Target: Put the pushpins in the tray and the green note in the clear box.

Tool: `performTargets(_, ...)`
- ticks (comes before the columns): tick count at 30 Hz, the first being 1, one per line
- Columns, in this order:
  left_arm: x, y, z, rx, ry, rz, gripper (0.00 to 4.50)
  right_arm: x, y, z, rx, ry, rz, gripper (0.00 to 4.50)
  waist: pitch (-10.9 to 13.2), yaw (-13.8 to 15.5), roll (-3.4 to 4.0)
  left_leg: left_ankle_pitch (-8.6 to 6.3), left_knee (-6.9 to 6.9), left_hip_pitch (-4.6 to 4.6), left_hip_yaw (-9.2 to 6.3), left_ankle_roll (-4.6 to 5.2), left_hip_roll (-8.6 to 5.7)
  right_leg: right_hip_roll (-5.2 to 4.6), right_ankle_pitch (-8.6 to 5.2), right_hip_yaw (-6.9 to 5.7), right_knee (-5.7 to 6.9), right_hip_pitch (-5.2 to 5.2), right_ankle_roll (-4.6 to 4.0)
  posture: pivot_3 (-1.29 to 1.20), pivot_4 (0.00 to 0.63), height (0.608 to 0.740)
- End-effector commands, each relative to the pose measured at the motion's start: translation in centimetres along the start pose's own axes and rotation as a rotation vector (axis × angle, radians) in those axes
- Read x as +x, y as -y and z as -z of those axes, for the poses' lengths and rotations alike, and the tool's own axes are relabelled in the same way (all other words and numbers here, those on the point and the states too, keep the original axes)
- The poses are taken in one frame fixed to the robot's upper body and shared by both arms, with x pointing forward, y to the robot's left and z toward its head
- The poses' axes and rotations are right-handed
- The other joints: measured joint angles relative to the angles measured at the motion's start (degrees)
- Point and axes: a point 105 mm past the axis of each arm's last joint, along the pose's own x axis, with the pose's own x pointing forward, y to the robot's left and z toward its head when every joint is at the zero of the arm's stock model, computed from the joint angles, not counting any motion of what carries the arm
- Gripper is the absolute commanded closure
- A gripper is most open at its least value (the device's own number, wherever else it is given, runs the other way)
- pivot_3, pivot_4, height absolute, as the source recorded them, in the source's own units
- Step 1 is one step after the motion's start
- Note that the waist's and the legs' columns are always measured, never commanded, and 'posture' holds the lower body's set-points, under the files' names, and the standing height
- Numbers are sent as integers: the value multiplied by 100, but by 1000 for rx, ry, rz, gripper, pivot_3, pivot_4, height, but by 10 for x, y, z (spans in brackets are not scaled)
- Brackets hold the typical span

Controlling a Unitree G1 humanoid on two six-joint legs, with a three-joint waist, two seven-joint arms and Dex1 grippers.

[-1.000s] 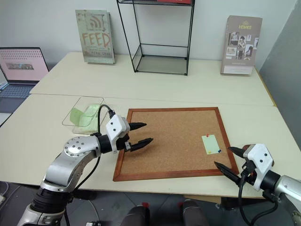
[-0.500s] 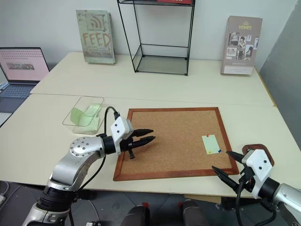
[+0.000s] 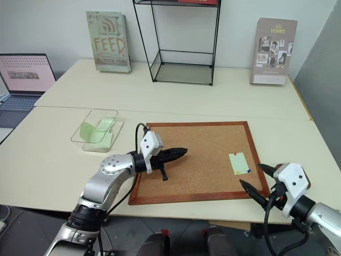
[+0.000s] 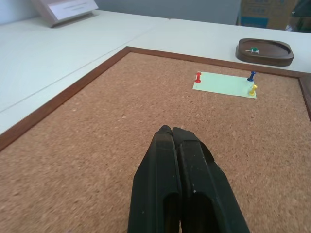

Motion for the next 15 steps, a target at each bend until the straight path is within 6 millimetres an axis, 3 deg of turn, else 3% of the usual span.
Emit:
performTargets(1, 15, 6, 3, 53, -8, 3, 4484, 17, 9, -7, -6, 28, 45, 578, 0, 1, -2, 0, 0, 4, 0, 0, 1, 0, 0, 0, -1, 4, 0, 0, 150, 740)
performTargets(9, 36, 19, 38, 49, -72, 24, 4484, 58, 29, 1, 31, -32, 66, 578, -1, -3, -1, 0, -2, 3, -2, 0, -2, 0, 3, 1, -2, 5, 4, 0, 150, 740)
performTargets(15, 35, 18, 47, 46, -91, 23, 4484, 75, 40, 14, 54, -97, 69, 578, -9, 59, 10, 1, 0, 12, -5, 1, -5, -1, 3, 1, -1, 16, 4, 0, 150, 740)
